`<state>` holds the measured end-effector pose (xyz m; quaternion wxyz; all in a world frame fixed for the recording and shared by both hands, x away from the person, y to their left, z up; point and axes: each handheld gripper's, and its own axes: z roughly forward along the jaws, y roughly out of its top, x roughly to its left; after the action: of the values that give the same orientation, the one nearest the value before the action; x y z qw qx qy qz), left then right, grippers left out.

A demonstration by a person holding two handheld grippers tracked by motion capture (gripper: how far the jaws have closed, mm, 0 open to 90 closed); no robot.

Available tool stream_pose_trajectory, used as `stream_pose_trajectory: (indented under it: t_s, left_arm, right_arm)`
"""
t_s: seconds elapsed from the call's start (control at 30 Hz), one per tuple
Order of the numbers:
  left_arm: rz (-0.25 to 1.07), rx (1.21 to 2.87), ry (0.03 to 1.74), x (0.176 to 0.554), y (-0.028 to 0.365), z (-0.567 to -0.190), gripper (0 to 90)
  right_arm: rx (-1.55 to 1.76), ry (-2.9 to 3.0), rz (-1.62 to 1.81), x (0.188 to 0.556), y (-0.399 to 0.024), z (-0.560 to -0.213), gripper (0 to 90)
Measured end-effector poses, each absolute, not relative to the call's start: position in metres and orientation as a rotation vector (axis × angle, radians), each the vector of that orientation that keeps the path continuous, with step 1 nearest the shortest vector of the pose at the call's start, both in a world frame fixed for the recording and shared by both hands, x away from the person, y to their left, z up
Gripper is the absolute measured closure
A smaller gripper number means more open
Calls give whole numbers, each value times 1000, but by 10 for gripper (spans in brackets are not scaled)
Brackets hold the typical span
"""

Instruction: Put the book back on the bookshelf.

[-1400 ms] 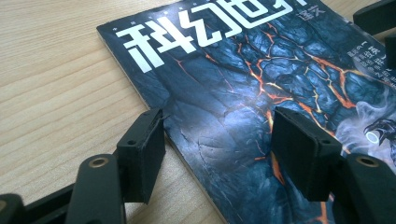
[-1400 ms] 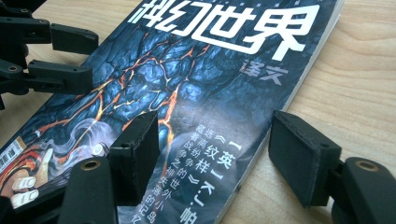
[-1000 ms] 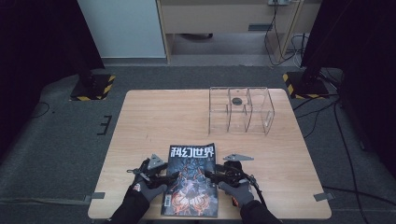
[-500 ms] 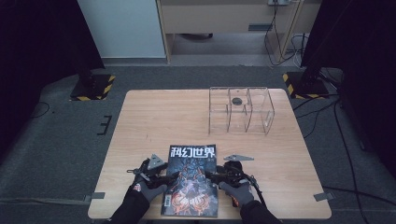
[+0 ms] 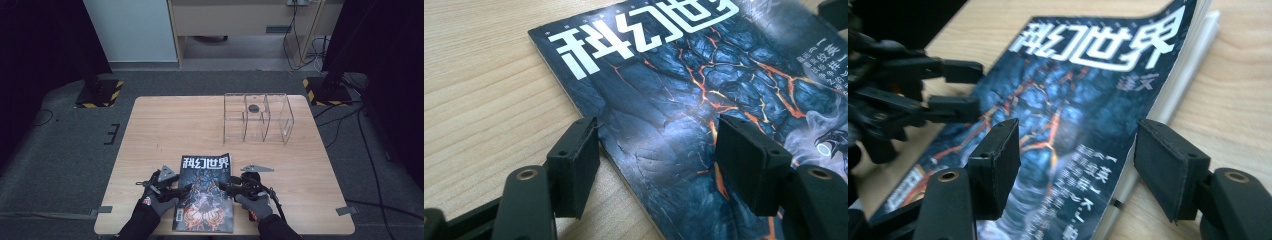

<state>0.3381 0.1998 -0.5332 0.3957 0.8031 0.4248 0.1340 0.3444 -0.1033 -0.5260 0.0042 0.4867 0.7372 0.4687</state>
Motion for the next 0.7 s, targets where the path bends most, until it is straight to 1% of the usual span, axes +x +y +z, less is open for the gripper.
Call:
stream_pose_trajectory:
  t_s: [0.17,0.23,0.3,0.37,0.43,0.47,0.5,0.7]
  left_arm:
    - [339,2036,1076,338,200,-533,335]
    - [339,2035,1076,338,200,-533,335]
    - [340,2035,1076,338,200,-533,335]
    - [340,2034,1076,338,200,-533,334]
    - [340,2034,1075,338,200,-533,334]
    - [340,2034,1075,338,200,-533,334]
    - [340,2034,1075,338,200,-533,334]
    - [338,2034,1072,338,200,-533,334]
  right_arm:
    - [1542,2308,1467,345,-104,-529,348]
    - [1542,2297,1524,345,-105,-525,354]
    - [1523,2297,1609,344,-104,-521,378]
    - [1550,2367,1637,343,-97,-524,407]
    - [1488,2454,1545,339,-83,-531,382]
    - [1488,2454,1545,339,-83,-531,382]
    - [1420,2476,1488,336,-75,-532,378]
    - [1416,2498,1476,338,-76,-531,399]
